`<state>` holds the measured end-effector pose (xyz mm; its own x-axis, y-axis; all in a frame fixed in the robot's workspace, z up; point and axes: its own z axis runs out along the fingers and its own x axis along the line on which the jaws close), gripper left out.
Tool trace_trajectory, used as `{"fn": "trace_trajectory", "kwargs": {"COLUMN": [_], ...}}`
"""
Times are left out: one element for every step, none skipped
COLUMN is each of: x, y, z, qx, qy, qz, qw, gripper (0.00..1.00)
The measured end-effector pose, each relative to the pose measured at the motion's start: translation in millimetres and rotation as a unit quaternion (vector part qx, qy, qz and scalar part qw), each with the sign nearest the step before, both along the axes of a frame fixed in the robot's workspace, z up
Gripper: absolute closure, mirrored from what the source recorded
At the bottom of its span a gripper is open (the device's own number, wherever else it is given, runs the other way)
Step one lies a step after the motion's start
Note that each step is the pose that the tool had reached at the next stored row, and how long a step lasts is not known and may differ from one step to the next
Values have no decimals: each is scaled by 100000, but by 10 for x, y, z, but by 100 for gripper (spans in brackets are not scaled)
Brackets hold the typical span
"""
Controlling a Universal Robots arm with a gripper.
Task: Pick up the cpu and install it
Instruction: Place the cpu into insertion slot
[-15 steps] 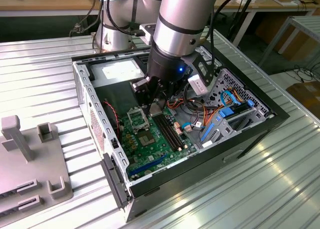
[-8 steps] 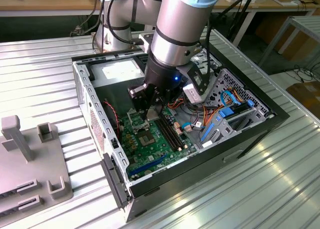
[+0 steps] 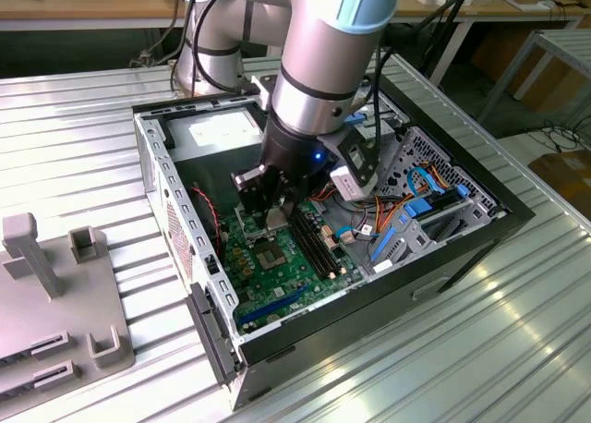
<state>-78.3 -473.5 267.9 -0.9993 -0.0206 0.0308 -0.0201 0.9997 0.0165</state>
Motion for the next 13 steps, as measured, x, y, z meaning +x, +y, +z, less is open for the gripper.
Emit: {"fn": "trace_trajectory", "kwargs": {"x": [-2, -2, -3, -3, -4, -4, -4, -3, -3, -3, -3, -2, -2], "y": [0, -2, -6, -11, -16, -17, -17, -17, -17, -17, -17, -17, -17], "z": [-26, -42, -54, -71, -94, -104, -104, -104, -104, -104, -105, -110, -120], "qx": [-3, -6, -5, 0, -1, 7, -4, -7, -11, -14, -14, -2, 3], "qy": [2, 1, 3, 0, -1, -2, 0, 2, 1, 1, 1, -42, -102], "qz": [7, 13, 5, 4, -2, -5, -2, 3, 5, 5, 5, 7, 18], "qw": [100000, 100000, 100000, 100000, 100000, 100000, 100000, 100000, 100000, 100000, 100000, 100000, 100000], "gripper": [53, 53, 53, 53, 53, 53, 53, 53, 53, 53, 53, 53, 53]}}
